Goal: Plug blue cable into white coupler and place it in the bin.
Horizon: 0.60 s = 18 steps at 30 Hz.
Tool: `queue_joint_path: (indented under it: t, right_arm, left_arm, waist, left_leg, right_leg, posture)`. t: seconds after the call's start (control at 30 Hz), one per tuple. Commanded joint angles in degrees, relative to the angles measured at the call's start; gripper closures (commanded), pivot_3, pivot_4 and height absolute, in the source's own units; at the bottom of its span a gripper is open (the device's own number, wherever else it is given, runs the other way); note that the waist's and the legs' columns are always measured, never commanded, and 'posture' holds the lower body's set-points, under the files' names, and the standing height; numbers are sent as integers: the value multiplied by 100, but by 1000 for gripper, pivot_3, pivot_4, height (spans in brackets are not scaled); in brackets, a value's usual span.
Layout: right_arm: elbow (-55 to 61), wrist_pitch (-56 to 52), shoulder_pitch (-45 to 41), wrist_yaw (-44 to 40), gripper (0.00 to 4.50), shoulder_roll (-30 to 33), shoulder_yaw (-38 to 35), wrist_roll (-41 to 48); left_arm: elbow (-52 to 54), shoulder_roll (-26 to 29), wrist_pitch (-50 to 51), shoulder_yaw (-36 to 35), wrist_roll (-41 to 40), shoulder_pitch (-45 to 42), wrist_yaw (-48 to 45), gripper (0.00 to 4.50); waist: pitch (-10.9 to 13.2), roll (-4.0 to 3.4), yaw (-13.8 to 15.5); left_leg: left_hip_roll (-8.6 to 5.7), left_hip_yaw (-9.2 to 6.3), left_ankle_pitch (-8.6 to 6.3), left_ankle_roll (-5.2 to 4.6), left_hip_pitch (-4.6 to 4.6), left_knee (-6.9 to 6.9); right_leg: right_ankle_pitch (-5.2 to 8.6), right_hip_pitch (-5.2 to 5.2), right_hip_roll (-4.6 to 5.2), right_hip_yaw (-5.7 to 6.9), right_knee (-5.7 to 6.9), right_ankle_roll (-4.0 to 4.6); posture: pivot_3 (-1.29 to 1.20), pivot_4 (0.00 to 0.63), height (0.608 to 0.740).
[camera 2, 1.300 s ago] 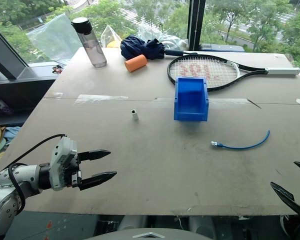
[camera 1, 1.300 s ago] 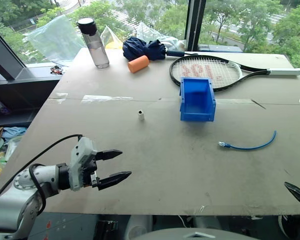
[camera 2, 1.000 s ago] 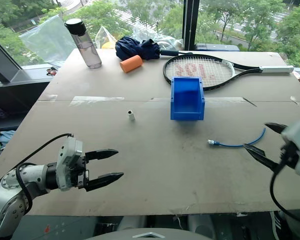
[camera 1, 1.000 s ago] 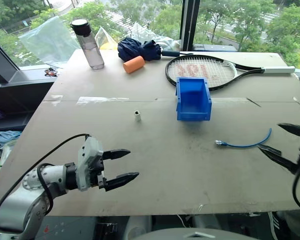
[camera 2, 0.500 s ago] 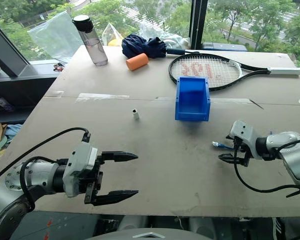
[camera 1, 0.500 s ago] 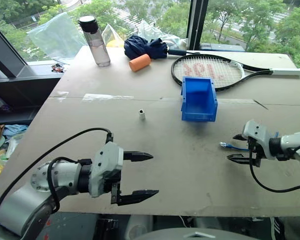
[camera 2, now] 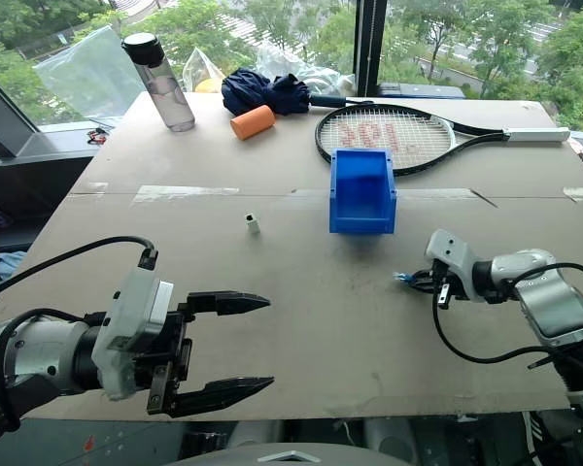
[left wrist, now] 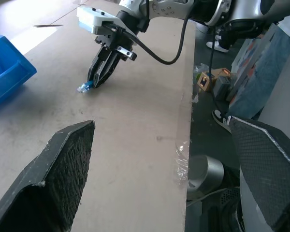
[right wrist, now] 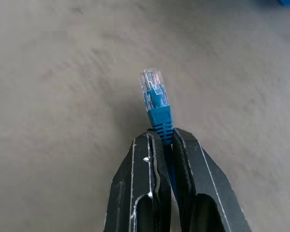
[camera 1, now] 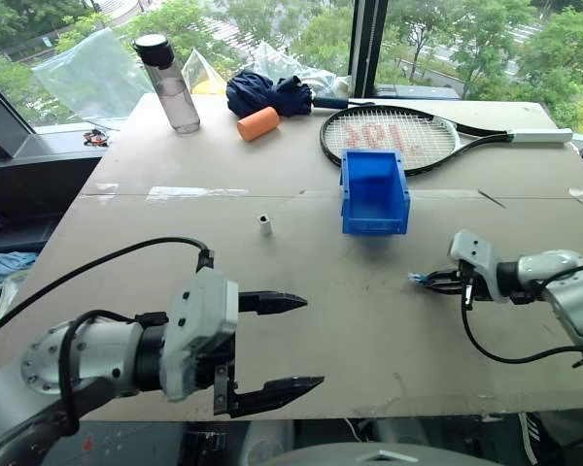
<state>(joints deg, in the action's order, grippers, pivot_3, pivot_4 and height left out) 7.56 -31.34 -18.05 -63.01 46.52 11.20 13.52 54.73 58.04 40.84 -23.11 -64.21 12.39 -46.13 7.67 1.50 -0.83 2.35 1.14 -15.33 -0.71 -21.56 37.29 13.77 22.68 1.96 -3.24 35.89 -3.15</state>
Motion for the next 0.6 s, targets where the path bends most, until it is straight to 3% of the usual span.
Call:
queue_joint_path:
  t: [0.03,0.33,0.53,0.57,0.6]
  right_arm:
    - [713,-346,-244,81,4463,-124,133,109]
    - [407,-575,-1346,485,4463,-986,1835,-1107]
    - [133,-380,-1503,572,4463,-1276,2049,-1380]
    - [164,-364,-1456,586,3749,-1285,1989,-1361]
    - [227,-371,-1399,609,3465,-1277,1921,-1358]
  left_arm:
    - [-252,105,-132,-117,207,-42,-286,0]
    - [-1134,173,-519,543,1523,-388,-840,0]
    - [-906,-35,-337,1272,1974,-653,-298,0]
    - [-913,-75,-321,1408,2069,-727,-220,0]
    - [-942,-136,-280,1526,2109,-812,-132,0]
  waist:
    - [7,-12,12]
    - [8,-11,20]
    - [-8,17,-38]
    - [-10,19,-44]
    - [-12,22,-40]
  left_leg:
    - [-1,0,0,0,-1,0]
    - [-4,1,0,1,-8,0]
    - [5,1,0,1,-3,-4]
    - [6,0,1,1,-1,-4]
    - [7,0,1,1,2,-4]
  right_leg:
    - [0,0,1,0,0,0]
    - [0,5,4,2,-4,2]
    - [-4,8,-2,2,0,7]
    - [-6,8,-3,3,2,9]
    - [-7,8,-5,2,4,12]
  posture:
    - [0,150,740]
    - [0,150,740]
    - [0,150,740]
    - [0,150,740]
    - [0,150,740]
